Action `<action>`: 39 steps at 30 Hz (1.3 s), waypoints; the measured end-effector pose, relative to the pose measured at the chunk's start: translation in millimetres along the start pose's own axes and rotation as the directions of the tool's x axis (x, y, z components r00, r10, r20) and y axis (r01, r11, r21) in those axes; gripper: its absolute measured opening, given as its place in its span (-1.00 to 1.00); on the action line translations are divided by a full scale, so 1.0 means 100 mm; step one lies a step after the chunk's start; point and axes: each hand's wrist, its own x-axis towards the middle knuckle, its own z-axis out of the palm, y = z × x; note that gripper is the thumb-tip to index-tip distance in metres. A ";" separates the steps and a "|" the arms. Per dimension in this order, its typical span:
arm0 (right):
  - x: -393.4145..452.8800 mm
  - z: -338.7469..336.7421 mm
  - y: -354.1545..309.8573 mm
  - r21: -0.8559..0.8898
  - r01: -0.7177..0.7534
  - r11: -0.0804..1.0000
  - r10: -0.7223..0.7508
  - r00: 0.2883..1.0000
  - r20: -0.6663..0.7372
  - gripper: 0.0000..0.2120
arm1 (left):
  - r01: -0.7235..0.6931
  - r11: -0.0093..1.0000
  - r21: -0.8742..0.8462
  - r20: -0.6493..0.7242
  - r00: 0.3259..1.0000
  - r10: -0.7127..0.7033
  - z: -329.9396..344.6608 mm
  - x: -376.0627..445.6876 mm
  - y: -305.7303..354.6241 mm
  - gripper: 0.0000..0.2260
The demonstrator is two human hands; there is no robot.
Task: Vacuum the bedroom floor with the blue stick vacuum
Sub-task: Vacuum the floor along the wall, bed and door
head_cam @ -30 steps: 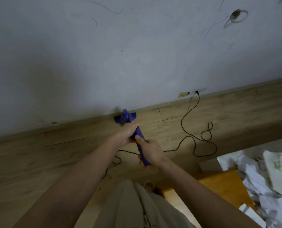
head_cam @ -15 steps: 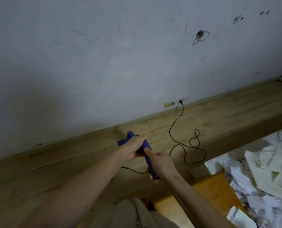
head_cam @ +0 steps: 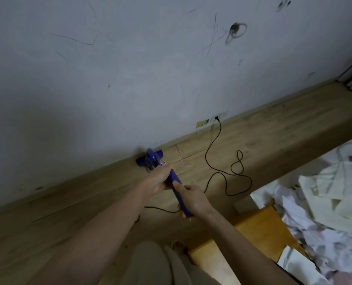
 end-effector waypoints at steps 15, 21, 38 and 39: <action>0.16 -0.24 -0.17 -0.016 -0.013 1.000 0.014 0.999 0.033 -0.64 | 0.034 0.998 -0.058 0.065 0.997 -0.030 0.09 0.07 0.22 -0.94; 0.26 -0.17 -0.13 -0.026 0.005 1.000 -0.004 0.999 0.054 -0.67 | 0.014 1.000 -0.024 0.042 0.999 -0.013 0.02 0.11 0.20 -0.93; 0.11 -0.43 0.09 0.004 0.032 0.999 -0.031 0.999 -0.033 -0.65 | -0.025 1.000 -0.006 0.038 0.999 0.025 0.39 -0.04 0.11 -0.92; 0.06 -0.49 0.10 0.015 0.030 0.999 -0.030 0.999 -0.046 -0.66 | -0.025 1.000 0.003 0.047 0.999 0.025 0.47 -0.07 0.11 -0.92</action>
